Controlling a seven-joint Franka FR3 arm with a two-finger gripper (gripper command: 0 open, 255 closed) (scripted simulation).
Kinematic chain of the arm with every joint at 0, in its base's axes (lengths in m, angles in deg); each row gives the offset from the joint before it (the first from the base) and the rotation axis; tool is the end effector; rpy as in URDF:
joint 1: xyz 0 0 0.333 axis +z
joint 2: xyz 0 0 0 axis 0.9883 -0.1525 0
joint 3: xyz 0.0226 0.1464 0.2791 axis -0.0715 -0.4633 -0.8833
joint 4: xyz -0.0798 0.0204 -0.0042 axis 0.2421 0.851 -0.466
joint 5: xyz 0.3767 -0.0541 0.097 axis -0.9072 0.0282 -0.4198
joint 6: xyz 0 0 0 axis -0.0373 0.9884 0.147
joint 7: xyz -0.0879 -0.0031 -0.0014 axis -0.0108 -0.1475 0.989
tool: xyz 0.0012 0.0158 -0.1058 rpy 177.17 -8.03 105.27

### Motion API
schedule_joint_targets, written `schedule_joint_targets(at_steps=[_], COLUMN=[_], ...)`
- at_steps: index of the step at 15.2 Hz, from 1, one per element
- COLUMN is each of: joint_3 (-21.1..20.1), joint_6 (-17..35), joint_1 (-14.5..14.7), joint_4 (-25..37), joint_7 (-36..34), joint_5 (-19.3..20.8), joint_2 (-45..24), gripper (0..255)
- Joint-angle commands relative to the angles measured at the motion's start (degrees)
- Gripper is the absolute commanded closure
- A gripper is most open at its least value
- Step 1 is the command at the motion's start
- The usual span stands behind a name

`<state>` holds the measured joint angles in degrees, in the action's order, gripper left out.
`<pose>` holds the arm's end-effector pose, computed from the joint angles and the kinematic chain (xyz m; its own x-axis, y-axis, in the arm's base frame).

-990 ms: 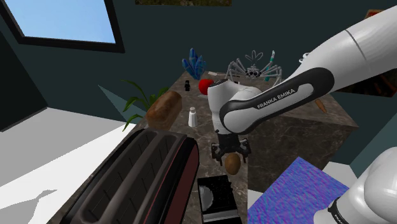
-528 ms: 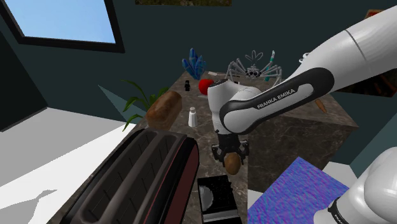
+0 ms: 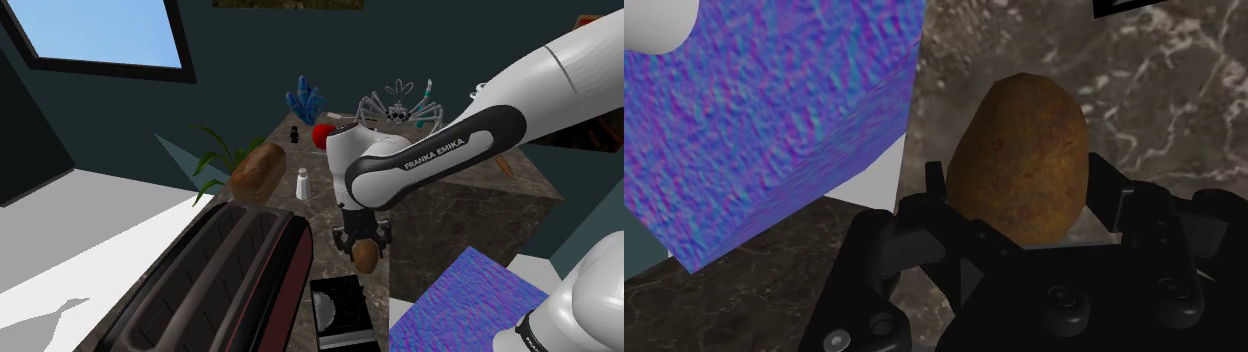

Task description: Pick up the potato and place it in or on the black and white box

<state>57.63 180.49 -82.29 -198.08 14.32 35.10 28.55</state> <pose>0.4229 0.2033 0.3222 0.7285 -0.6565 -0.1956 -0.6117 -0.7519 0.2458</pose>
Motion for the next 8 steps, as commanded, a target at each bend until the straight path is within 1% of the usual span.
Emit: schedule_joint_targets(at_steps=[1,8], joint_3=[0.00,0.30], joint_6=[-1.16,-6.74], joint_1=[0.01,-0.09], joint_4=[0.40,2.88], joint_7=[0.17,0.90], joint_5=[-0.35,-1.44], joint_2=[0.85,4.18], gripper=[255,255])
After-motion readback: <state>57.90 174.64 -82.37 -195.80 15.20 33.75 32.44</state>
